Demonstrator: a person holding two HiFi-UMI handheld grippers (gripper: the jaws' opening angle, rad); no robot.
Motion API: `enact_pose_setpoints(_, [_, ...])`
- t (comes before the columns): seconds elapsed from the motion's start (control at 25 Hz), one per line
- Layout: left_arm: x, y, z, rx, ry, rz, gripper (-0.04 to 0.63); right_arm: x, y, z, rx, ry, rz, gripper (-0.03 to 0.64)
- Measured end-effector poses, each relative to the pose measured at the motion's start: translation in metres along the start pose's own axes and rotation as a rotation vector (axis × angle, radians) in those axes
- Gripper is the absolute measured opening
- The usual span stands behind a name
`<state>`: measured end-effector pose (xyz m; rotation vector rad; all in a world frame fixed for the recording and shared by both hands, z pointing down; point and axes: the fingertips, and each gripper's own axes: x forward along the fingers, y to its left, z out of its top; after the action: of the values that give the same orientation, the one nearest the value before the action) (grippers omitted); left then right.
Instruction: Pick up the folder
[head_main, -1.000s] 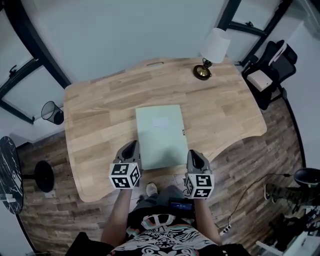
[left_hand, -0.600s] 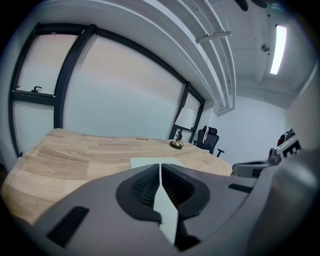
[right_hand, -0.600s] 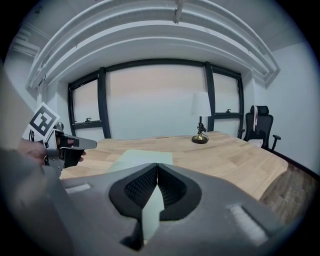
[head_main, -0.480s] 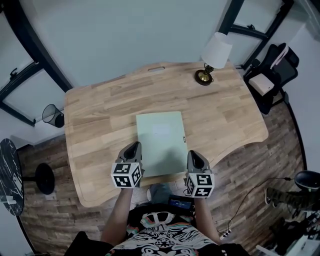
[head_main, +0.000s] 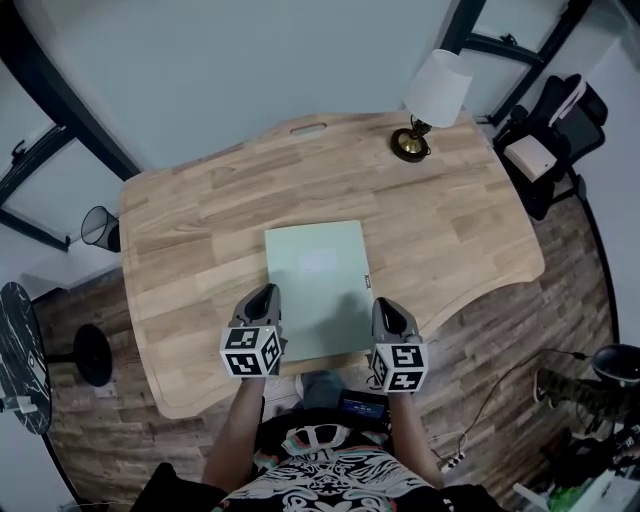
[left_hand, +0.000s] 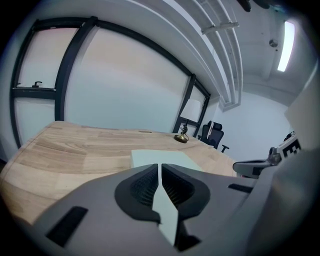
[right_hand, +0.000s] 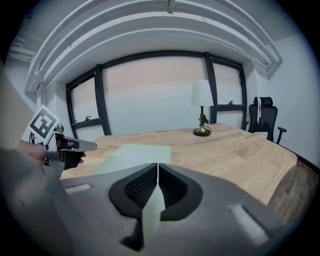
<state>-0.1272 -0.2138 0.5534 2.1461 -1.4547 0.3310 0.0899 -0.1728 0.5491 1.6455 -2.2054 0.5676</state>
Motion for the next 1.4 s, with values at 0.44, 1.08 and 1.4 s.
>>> enact_pose_setpoints(0.44, [0.017, 0.015, -0.026, -0.036, 0.079, 0.023, 0.065, 0.03, -0.008, -0.02, 0.063, 0.085, 0.052, 0.025])
enact_pose_setpoints(1.08, [0.042, 0.022, -0.054, -0.225, 0.154, -0.051, 0.261, 0.075, -0.01, -0.047, 0.234, 0.224, 0.182, 0.242])
enact_pose_setpoints(1.4, [0.051, 0.019, -0.057, -0.299, 0.163, -0.073, 0.298, 0.087, -0.009, -0.046, 0.374, 0.251, 0.291, 0.286])
